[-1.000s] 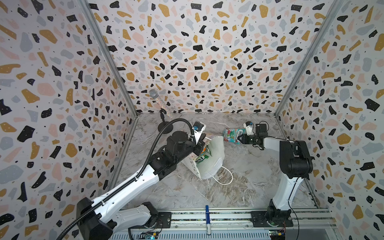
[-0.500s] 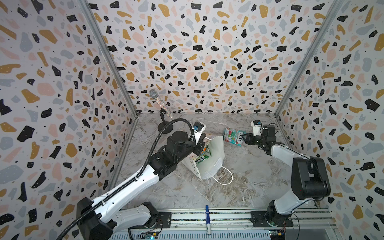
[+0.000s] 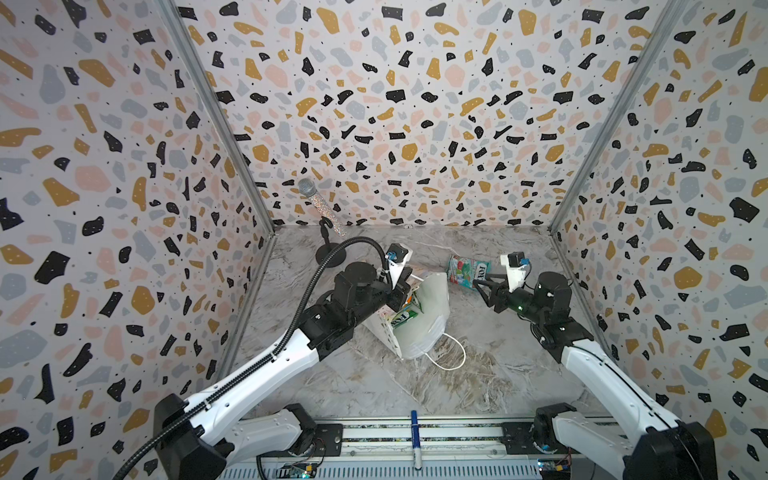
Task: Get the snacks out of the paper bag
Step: 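Move the right gripper back over the bag opening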
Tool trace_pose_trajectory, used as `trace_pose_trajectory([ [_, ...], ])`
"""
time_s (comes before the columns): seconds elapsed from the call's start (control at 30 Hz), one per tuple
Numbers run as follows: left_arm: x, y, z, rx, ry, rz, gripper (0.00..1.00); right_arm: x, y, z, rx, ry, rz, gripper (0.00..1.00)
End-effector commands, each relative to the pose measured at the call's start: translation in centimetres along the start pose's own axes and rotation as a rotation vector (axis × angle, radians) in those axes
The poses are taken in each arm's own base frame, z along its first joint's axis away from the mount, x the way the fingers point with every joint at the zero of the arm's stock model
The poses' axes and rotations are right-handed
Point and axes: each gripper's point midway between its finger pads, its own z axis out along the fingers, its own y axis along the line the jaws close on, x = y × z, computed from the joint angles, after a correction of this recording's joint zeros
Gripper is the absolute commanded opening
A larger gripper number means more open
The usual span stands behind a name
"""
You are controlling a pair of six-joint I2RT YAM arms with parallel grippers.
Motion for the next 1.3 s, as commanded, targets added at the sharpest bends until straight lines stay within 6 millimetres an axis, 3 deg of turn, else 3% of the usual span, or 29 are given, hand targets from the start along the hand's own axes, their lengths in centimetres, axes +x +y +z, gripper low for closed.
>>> trace_pose_trajectory([
  [0.0, -1.1, 0.0, 0.0, 0.003, -0.039, 0.000, 0.00, -0.1, 3.2, -0.4, -0.098, -0.013, -0.021, 0.52],
  [0.23, -1.2, 0.1, -0.1, -0.001, -0.043, -0.010, 0.00, 1.8, 9.8, 0.5, -0.266, 0.041, -0.092, 0.52],
  [0.5, -1.3, 0.2, 0.1, -0.006, -0.045, -0.027, 0.00, 4.4, 13.5, 3.1, -0.297, 0.113, -0.162, 0.51],
  [0.67, -1.7, 0.0, -0.1, 0.005, -0.060, -0.037, 0.00, 6.3, 13.9, 5.6, -0.244, 0.174, -0.211, 0.49],
  [0.87, -2.1, -0.1, -0.4, 0.014, -0.079, -0.046, 0.00, 8.7, 12.6, 8.3, -0.124, 0.254, -0.252, 0.47],
  [1.27, -3.1, -0.2, -1.3, 0.027, -0.132, -0.065, 0.00, 11.5, 9.3, 10.5, 0.105, 0.327, -0.266, 0.43],
])
